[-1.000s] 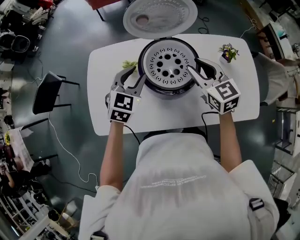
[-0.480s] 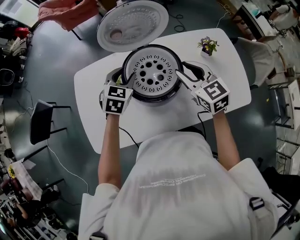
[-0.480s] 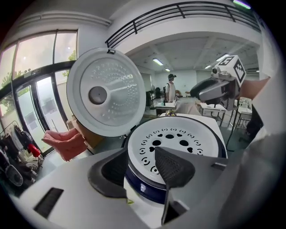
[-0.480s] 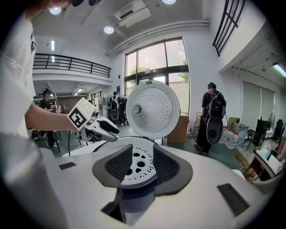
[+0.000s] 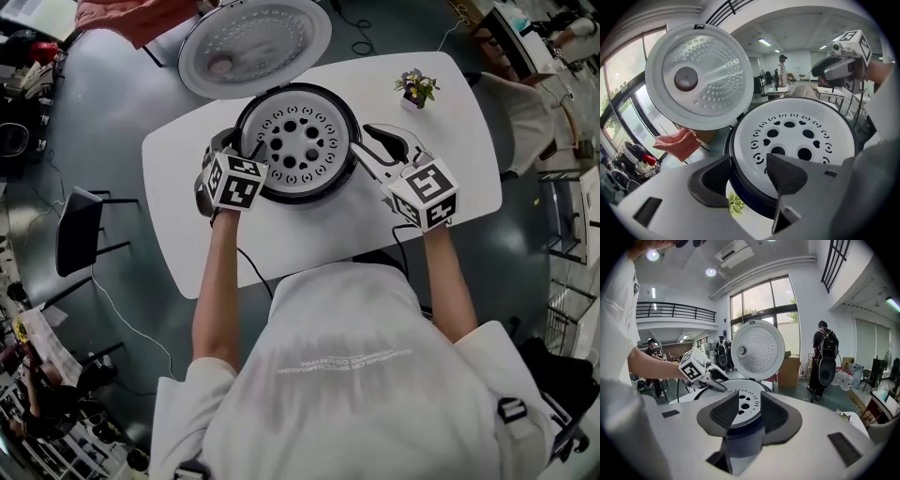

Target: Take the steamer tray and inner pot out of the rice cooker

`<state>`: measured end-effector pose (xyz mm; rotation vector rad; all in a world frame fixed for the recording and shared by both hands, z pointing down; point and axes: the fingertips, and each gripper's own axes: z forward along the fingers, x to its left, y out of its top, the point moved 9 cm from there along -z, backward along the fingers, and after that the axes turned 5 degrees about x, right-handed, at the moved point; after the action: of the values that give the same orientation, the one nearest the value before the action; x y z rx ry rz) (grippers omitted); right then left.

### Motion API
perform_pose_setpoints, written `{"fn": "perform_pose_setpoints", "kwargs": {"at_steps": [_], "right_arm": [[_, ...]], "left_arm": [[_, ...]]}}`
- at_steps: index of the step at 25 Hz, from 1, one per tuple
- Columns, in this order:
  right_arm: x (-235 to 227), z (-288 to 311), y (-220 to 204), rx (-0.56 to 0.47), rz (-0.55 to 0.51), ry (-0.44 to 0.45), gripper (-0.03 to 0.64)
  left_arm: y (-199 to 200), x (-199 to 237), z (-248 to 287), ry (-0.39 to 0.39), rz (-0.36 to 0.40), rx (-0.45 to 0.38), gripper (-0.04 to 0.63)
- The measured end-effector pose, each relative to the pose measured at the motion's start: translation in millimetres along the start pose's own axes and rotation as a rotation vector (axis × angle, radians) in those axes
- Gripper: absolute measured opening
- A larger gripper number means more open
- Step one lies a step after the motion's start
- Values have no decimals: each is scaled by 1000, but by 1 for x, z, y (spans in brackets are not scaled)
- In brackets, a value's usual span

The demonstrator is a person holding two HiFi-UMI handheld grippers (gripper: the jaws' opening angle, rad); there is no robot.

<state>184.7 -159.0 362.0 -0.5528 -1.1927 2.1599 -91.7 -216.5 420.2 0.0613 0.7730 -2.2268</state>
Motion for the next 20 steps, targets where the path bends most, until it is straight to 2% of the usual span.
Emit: {"fn": "perform_pose_setpoints", "kwargs": {"at_steps": [5,14,17,20], "right_arm": [[-9,2,-4,-13,11,26,158],[-19,2,-2,-43,4,65,155],[-22,3,-4,-51,8,76,153],[-22,4,0,-62,-1,89,153]], "left_arm": [[-1,-1,-1,45,18,18,224],[1,4,-14,116,3,21,231],[-1,6,-18,105,-37,14,241],[-5,5,-19,57,-77,23,234]]}}
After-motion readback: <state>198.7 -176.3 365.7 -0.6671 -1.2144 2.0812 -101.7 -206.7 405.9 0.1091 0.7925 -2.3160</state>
